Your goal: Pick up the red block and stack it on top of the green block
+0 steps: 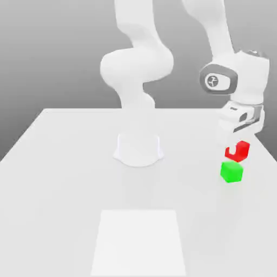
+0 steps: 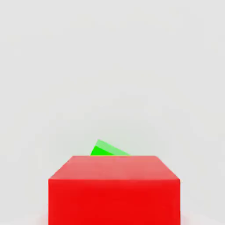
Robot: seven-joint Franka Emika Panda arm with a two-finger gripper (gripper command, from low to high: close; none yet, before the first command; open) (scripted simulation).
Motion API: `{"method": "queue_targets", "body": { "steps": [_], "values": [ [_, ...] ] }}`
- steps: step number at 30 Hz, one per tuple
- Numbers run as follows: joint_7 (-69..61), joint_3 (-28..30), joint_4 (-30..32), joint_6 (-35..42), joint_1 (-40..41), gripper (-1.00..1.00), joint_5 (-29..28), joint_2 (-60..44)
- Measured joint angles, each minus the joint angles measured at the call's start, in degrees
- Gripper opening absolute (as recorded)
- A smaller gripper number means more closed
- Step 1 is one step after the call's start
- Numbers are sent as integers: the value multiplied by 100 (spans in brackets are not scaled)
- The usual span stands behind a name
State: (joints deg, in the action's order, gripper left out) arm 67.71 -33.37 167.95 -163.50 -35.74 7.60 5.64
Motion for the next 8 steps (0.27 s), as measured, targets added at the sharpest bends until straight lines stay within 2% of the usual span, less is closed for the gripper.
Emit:
{"method": "queue_targets", "body": {
  "steps": [7,8],
  "values": [
    [692,40,0,-482,259,-100,-984,-591],
    [812,78,-2,-542,265,100,-1151,-672]
  ]
}}
